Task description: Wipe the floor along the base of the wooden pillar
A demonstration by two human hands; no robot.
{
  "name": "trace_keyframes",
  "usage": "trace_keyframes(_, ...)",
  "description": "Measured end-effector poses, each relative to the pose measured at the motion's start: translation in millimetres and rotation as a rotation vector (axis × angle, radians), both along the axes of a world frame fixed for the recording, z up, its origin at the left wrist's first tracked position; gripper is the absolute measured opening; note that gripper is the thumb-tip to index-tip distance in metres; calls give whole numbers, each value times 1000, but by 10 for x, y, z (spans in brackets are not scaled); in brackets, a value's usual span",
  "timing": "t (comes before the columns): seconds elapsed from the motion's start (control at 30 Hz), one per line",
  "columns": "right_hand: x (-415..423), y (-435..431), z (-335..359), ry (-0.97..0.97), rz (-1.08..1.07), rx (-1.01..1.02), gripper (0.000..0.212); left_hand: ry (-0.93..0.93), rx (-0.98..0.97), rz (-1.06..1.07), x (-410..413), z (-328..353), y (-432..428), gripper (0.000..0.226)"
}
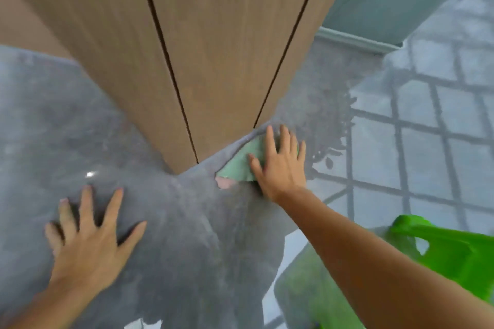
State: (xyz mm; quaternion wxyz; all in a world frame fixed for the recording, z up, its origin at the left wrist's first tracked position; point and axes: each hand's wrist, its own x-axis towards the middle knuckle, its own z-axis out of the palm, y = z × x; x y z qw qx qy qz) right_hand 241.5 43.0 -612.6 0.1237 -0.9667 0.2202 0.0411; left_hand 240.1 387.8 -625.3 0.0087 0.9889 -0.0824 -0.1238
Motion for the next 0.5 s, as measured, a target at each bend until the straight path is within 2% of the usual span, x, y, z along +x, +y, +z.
trace_keyframes(0.03, -38, 42, -38, -3, 20, 22, 77, -6, 11, 13, 10, -44, 27, 94)
trace_keyframes(0.13, -83, 341, -71, 2, -111, 102, 80, -8, -27, 56, -18, -80, -29, 87)
trace_keyframes(0.27, -10, 1211, -152, -50, 22, 115, 81, -70, -35, 83, -36, -174, -36, 81)
trace_keyframes(0.33, -28, 1515, -229, -78, -31, 129, 81, -98, -41, 69, -14, -220, -25, 80)
trace_keyframes(0.4, -82, 1528, -229, -85, -22, 142, 80, -114, -43, 71, -47, -203, -29, 79)
trace_keyframes(0.5, -102, 991, -193, -89, 180, 131, 81, -136, -70, 73, -35, -173, -53, 79)
